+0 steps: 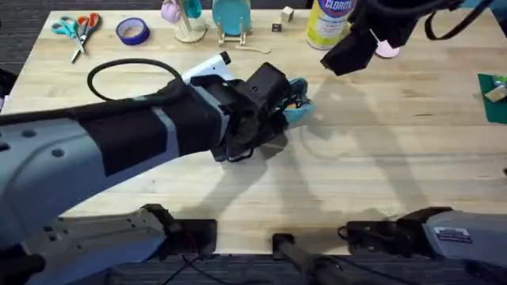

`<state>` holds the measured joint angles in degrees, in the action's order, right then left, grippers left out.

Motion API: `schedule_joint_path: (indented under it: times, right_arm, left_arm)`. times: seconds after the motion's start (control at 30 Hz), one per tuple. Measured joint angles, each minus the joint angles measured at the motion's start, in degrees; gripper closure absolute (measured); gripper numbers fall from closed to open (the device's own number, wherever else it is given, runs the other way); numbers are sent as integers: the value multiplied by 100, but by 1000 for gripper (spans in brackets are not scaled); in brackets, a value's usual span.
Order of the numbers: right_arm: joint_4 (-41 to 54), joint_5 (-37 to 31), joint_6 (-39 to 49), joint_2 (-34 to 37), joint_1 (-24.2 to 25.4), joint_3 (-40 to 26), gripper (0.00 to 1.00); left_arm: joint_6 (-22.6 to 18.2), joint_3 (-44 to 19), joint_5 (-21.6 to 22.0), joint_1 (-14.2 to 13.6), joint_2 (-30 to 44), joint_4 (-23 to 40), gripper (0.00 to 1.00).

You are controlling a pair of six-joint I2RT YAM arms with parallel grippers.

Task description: Unzip the bag, pick up the pens from the table one at a time and place them inside, then zip the bag closed.

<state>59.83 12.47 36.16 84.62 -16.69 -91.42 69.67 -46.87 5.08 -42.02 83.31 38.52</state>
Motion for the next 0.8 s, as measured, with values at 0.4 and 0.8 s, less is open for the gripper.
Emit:
schedule_joint_path:
  times: [0.4, 0.8]
  right_arm:
    - [0, 0, 4, 0, 0, 0, 4]
    - [-26, 0, 4, 0, 0, 0, 4]
  left_arm:
    - [-1, -94, -76, 24, 129, 73, 4]
    - [3, -131, -50, 83, 219, 413, 384]
